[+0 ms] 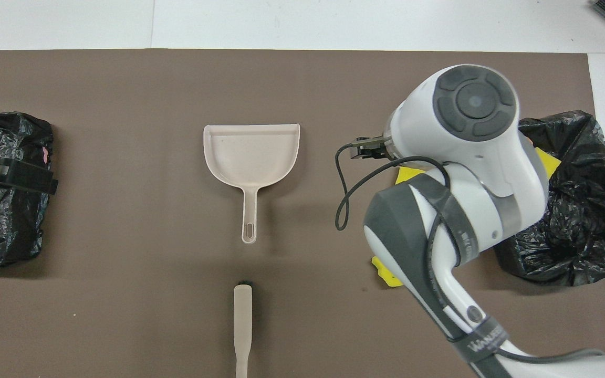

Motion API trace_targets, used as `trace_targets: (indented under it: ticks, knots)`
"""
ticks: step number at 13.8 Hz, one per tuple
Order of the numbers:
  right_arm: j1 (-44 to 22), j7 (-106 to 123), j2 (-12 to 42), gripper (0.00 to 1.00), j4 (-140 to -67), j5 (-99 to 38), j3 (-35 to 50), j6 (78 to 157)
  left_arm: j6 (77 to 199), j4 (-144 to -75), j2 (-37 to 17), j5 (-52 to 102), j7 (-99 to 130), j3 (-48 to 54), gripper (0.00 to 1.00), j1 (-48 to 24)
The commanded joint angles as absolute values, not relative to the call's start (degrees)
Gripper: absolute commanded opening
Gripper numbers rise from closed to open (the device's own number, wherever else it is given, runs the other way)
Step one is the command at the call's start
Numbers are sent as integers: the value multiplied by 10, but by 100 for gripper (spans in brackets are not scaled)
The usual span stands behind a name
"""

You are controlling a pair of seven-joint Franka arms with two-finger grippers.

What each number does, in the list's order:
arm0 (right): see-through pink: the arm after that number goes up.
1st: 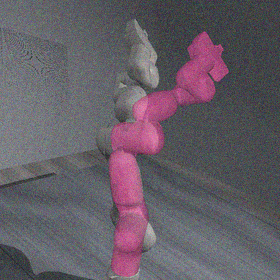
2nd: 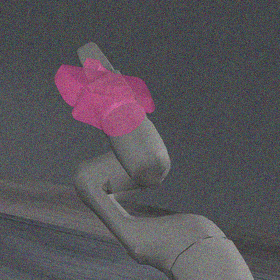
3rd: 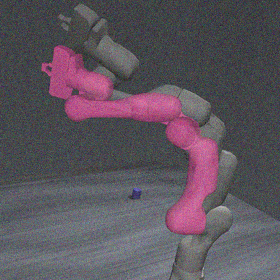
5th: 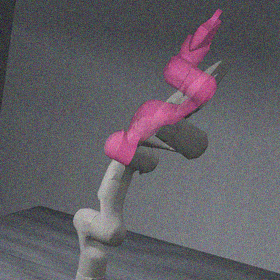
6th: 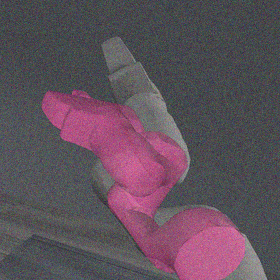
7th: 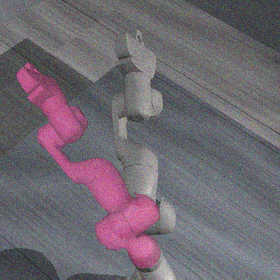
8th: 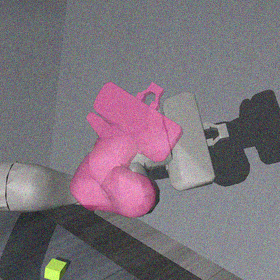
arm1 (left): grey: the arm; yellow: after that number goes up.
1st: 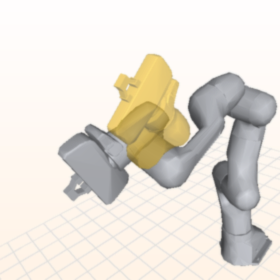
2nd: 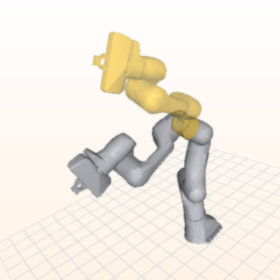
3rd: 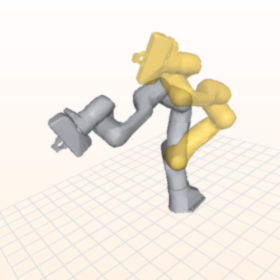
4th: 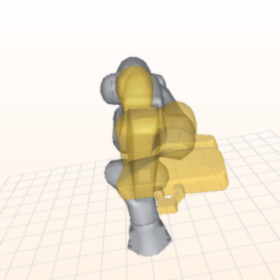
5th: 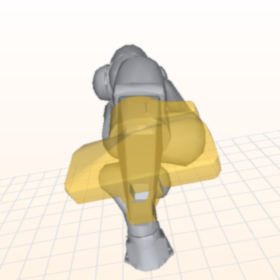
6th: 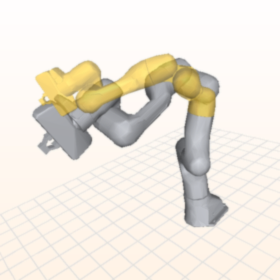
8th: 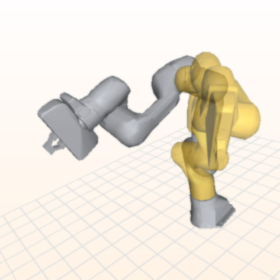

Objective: Sweep and dump trash in bin
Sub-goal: 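Release the dustpan with the right gripper while the left gripper reaches the dustpan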

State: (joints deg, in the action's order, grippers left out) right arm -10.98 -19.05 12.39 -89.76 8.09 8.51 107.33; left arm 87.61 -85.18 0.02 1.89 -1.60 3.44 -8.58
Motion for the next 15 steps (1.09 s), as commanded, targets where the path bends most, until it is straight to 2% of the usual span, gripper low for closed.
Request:
trace_targets:
  ticks: [1, 5, 9, 12, 15]
  knots:
    - [-60, -100, 99, 100, -908, 69, 93, 1047, 980, -940, 5, 21, 73, 31, 100, -154]
    - [-9, -29, 75, 100, -908, 26, 92, 1012, 1098, -1053, 2, 21, 95, 32, 100, -195]
    - [3, -4, 53, 100, -908, 23, 91, 984, 1199, -1157, -5, 21, 129, 32, 100, -241]
    - [6, -3, 44, 100, -909, 21, 91, 968, 1258, -1188, -32, 21, 194, 32, 100, -268]
    - [5, -4, 39, 100, -916, 5, 91, 964, 1320, -1187, -75, 21, 205, 32, 100, -293]
